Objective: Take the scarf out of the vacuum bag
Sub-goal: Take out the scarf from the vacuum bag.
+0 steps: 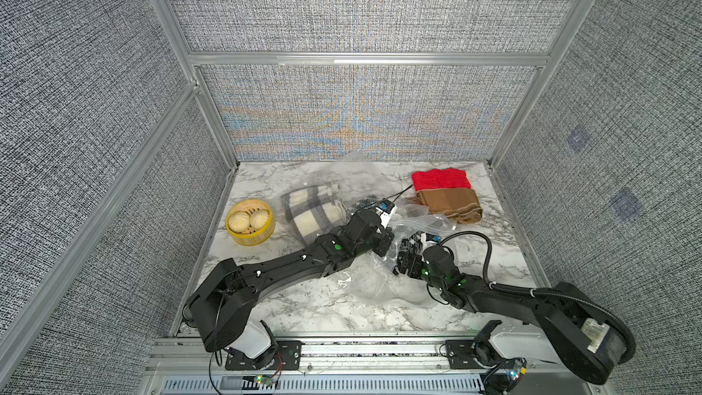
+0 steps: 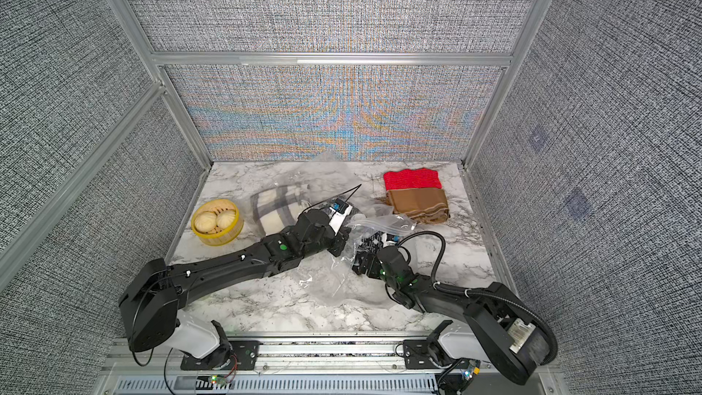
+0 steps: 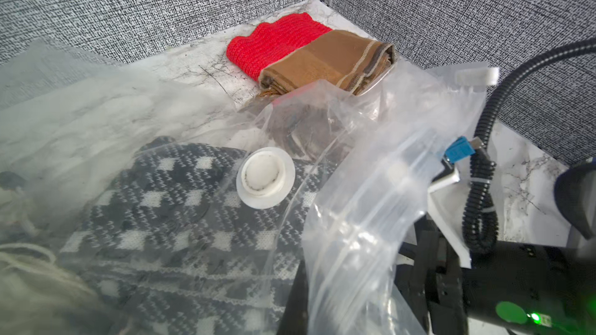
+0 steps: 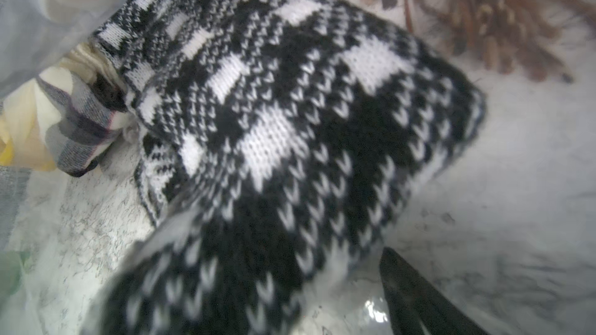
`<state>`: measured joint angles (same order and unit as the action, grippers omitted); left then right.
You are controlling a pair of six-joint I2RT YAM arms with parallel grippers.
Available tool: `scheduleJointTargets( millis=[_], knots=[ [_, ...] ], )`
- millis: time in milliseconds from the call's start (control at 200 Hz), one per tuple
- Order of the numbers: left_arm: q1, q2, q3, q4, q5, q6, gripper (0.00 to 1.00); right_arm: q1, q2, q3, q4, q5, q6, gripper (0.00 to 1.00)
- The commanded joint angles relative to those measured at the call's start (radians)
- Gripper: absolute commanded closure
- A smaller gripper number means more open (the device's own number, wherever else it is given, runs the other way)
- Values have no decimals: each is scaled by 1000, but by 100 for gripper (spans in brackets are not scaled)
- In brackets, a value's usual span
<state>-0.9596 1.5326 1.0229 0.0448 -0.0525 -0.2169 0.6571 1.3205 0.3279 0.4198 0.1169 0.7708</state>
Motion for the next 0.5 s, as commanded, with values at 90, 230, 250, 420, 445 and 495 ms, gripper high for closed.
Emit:
scheduleJointTargets(
  millis=[90, 230, 250, 420, 445, 495],
  knots=[
    [1, 31, -2, 43, -60, 4, 100, 1, 172, 68, 171, -50, -44, 43],
    [1, 77, 28, -2, -293, 27, 100, 0, 274, 150, 189, -63, -75, 78],
    [1, 83, 31, -5, -321, 31, 100, 0, 288, 167, 184, -63, -81, 84],
    [62, 141, 47, 17, -328, 38, 100, 0, 453, 345, 159, -124, -110, 100],
    [73, 144, 38, 33, -302, 33, 100, 0, 478, 366, 169, -141, -108, 100],
    [93, 150, 26, 57, -275, 29, 100, 0, 522, 404, 188, -176, -106, 100]
  ],
)
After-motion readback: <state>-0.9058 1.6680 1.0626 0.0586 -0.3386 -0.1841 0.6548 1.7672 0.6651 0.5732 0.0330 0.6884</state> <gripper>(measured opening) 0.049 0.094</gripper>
